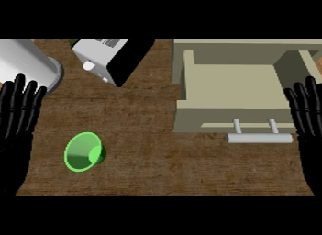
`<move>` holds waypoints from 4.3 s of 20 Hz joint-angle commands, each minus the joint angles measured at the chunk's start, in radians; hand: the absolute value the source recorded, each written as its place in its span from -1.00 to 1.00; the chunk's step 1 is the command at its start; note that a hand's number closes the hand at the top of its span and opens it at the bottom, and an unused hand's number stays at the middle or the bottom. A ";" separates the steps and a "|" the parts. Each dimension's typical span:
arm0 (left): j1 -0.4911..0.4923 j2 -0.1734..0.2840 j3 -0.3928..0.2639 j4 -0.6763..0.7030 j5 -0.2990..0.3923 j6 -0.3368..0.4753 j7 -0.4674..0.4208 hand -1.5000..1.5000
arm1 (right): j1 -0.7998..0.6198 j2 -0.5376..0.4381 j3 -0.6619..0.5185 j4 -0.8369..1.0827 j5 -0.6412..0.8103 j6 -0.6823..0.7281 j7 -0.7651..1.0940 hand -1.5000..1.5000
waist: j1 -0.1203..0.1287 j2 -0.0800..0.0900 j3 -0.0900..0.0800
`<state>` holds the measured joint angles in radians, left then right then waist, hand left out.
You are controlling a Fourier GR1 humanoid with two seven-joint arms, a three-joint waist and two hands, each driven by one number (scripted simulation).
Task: Pick up the cup, place it into the drawer and close the drawer
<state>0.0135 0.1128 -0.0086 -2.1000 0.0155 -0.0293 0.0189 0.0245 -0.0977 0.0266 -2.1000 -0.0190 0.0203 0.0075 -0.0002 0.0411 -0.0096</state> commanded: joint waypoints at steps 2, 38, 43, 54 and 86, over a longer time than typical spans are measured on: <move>-0.003 0.006 0.016 -0.087 0.028 0.002 0.088 -1.00 | -0.059 0.003 -0.015 0.098 0.003 0.003 -0.003 -1.00 | 0.006 -0.041 0.010; 0.143 -0.111 -0.120 0.158 0.056 0.105 -0.088 -1.00 | -0.091 0.048 -0.006 0.030 -0.046 0.038 0.095 -1.00 | 0.001 -0.041 0.009; 0.187 -0.067 -0.029 0.170 0.112 0.065 -0.107 -1.00 | -0.099 0.001 -0.091 0.090 -0.126 0.098 0.074 -1.00 | 0.002 -0.041 0.010; 0.173 -0.060 0.058 0.463 0.120 0.010 -0.325 -1.00 | -0.166 0.027 -0.054 0.059 -0.107 0.052 0.167 -1.00 | 0.002 -0.041 0.009; 0.006 -0.054 0.147 1.063 0.090 -0.036 -0.687 -1.00 | -0.136 0.009 -0.093 0.076 -0.136 0.112 0.127 -1.00 | 0.001 -0.041 0.010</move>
<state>0.0083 0.0719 0.1604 -1.0395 0.1197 -0.0745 -0.6527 -0.1178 -0.0803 -0.0406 -2.0647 -0.1404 0.1108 0.1710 -0.0007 -0.0001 -0.0004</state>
